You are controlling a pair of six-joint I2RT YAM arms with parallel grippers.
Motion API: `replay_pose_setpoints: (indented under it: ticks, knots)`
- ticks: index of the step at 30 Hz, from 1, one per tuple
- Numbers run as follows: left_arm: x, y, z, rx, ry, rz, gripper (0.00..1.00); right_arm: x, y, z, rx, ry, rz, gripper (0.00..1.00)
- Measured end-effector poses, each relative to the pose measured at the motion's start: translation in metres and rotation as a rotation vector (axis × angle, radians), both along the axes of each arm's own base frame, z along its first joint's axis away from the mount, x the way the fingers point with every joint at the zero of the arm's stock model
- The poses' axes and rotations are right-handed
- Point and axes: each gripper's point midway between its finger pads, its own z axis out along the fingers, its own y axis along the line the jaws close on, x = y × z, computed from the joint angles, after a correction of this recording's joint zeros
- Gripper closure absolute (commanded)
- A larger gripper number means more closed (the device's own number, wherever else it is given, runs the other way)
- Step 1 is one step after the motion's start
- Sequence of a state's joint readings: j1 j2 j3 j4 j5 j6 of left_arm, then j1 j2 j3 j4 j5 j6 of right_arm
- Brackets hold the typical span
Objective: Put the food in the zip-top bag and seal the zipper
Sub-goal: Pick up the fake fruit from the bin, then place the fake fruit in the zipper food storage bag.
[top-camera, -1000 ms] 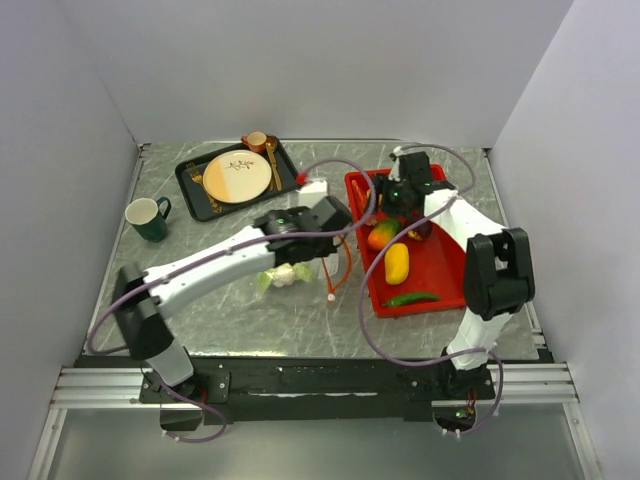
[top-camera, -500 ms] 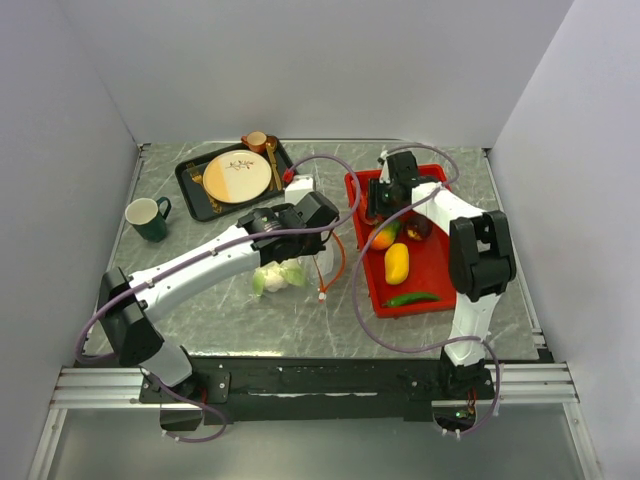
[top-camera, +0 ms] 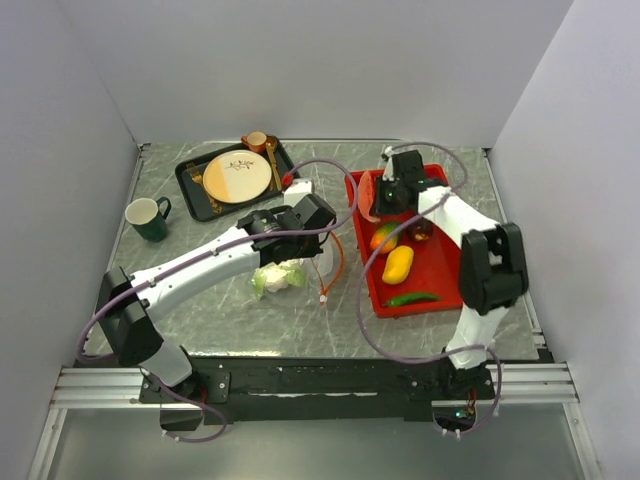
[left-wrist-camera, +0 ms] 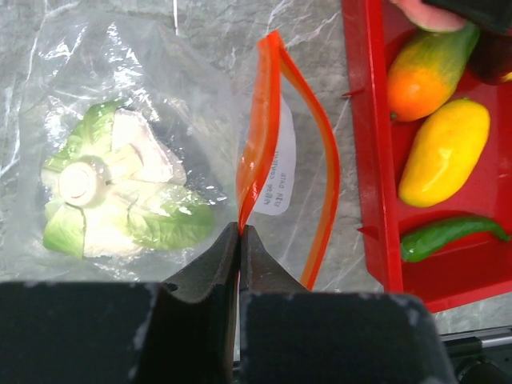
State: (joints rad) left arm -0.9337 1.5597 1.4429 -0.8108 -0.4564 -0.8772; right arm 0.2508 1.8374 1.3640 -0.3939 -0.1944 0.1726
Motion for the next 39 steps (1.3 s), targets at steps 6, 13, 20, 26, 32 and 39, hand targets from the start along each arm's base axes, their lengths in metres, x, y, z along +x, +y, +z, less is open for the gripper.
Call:
replay_pose_setpoints:
  ticks: [6, 13, 20, 26, 32, 39]
  knots:
    - [0.001, -0.002, 0.009, -0.032, -0.015, -0.007, 0.93, -0.029, 0.003, 0.085, 0.106, -0.167, -0.008, 0.91]
    - [0.001, 0.0, 0.017, -0.047, -0.031, -0.015, 0.9, -0.109, 0.038, 0.121, 0.245, -0.192, 0.163, 0.92]
    - [0.002, 0.0, 0.021, -0.059, -0.041, -0.013, 0.87, -0.182, 0.062, 0.098, 0.333, -0.045, 0.302, 0.92]
    - [0.003, -0.001, 0.029, -0.087, -0.062, -0.013, 0.88, -0.21, 0.071, 0.099, 0.356, -0.01, 0.376, 0.93]
    - [0.004, -0.004, 0.03, -0.098, -0.066, -0.017, 0.88, -0.229, 0.084, 0.077, 0.311, 0.089, 0.449, 0.92]
    - [0.002, -0.003, 0.029, -0.102, -0.065, -0.019, 0.88, -0.227, 0.092, 0.057, 0.285, 0.163, 0.458, 0.91]
